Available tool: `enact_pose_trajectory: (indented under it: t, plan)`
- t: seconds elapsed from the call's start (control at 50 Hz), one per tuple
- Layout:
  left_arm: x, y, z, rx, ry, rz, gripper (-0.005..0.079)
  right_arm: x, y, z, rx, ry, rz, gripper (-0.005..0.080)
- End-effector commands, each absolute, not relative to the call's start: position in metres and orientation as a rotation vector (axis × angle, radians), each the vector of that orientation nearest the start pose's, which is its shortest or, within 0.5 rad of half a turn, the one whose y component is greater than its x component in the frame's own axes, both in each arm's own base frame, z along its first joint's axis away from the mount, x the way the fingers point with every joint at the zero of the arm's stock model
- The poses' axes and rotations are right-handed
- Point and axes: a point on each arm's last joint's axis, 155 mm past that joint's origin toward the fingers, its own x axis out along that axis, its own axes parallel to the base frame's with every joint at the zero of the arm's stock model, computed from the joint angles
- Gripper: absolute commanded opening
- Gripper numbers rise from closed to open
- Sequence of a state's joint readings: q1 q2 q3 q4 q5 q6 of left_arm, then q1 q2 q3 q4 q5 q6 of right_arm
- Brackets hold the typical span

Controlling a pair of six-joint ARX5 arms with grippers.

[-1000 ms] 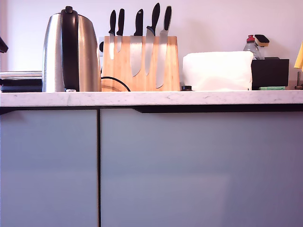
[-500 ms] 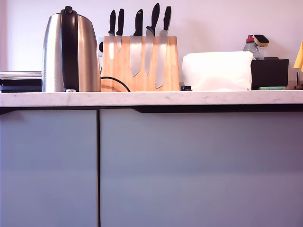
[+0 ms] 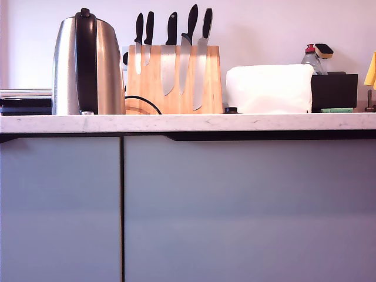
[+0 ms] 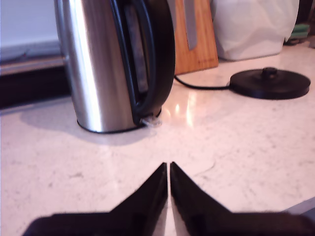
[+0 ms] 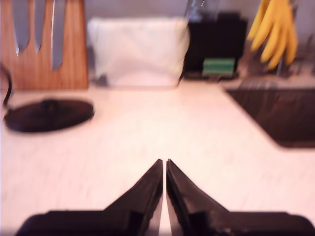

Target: Pick up the kettle and place it to the side

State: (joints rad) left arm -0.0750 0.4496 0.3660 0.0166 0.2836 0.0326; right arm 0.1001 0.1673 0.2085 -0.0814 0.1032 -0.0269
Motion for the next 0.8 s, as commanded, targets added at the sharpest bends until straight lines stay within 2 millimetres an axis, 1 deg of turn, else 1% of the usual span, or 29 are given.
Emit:
enact_pose_trajectory:
  t: [0.0,0.08,0.22,0.26,0.44,0.78]
  plan:
    - [0.269,-0.073,0.226,0.037,0.079,-0.363,-0.0018,0.254,0.01,0.19,-0.033,0.057,0.012,-0.0011]
    - [0.266,-0.073,0.22,0.035,0.087,-0.364,-0.0018,0.252,0.014,0.178,-0.034,0.064,0.029,-0.0011]
    - [0.26,-0.073,0.198,0.032,0.115,-0.366,-0.0018,0.249,0.016,0.171,-0.032,0.064,0.039,-0.0011]
    - [0.258,-0.073,0.195,0.023,0.124,-0.366,-0.0018,0.247,0.017,0.169,0.004,0.073,0.04,-0.0011]
    - [0.253,-0.073,0.198,-0.046,0.125,-0.363,-0.0018,0.245,0.016,0.15,0.019,0.15,0.037,-0.0011]
    - [0.252,-0.075,0.2,-0.046,0.12,-0.378,-0.0018,0.23,0.014,0.094,-0.01,0.378,0.033,-0.0011]
